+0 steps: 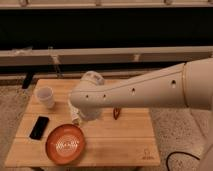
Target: Move the arm in a circular motion
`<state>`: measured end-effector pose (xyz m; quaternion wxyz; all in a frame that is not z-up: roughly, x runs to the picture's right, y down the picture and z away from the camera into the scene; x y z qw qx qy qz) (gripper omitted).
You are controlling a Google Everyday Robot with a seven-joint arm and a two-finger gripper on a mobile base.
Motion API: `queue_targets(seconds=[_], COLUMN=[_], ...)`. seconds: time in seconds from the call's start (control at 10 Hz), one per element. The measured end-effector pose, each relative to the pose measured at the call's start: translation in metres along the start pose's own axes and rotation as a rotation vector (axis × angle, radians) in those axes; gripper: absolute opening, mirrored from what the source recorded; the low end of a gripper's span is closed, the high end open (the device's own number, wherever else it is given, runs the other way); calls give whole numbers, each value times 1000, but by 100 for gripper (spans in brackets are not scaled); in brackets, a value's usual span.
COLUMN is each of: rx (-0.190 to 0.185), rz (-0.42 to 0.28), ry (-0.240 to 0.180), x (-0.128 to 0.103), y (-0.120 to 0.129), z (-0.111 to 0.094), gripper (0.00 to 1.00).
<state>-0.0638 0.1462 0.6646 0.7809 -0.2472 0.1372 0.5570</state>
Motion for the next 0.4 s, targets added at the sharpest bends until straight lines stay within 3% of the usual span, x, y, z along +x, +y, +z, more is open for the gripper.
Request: queue_targets(seconds=[0.4], rx=[-11], rz=[20], ry=[-8], x=[-9], y=[-10], z=[0], gripper=[65])
